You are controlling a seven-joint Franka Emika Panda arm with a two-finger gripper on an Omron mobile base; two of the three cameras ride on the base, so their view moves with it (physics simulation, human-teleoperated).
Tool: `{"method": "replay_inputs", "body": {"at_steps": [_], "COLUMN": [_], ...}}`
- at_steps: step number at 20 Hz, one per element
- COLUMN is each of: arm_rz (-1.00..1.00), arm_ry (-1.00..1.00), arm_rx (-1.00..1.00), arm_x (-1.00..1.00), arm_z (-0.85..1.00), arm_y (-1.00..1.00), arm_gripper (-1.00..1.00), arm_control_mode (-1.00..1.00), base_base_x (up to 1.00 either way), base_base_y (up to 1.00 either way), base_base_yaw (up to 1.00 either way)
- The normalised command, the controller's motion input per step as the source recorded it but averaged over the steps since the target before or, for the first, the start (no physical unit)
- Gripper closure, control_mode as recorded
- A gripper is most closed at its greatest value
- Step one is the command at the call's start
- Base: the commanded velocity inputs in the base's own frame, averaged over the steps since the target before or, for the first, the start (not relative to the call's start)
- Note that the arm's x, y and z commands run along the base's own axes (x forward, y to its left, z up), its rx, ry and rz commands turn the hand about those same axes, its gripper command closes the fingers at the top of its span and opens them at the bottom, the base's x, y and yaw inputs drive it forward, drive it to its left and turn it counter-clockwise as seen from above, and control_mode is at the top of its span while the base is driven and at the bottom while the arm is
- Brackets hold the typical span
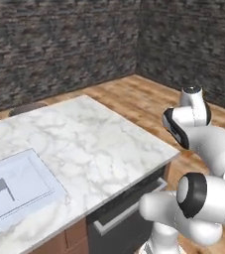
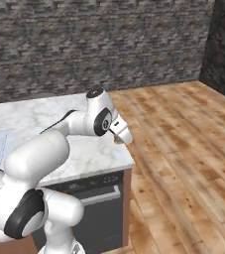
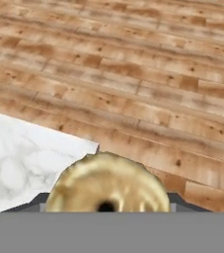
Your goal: Pick the candle and jar from the dining table and place them in the open cabinet. Close the cabinet after placing the objects.
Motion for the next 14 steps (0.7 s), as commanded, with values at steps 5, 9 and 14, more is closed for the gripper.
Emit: {"method": "replay_inputs", "body": {"at_steps": [5,9,14], "arm_rz": [0.00,0.00,0.00], "arm_ry": [0.00,0.00,0.00], "arm_rx": [0.00,0.00,0.00], "arm_x": [0.00,0.00,0.00], "arm_z": [0.00,0.00,0.00], "arm_y": [0.00,0.00,0.00], "arm_gripper": [1.00,1.00,1.00], "arm_control_mode": [1.00,1.00,1.00], "base_base_x": [-0.07,-0.12,0.00], "base_base_y": [-0.74,-0.80,-0.67], "base_base_yaw": [-0.75,-0.74,-0.75]}}
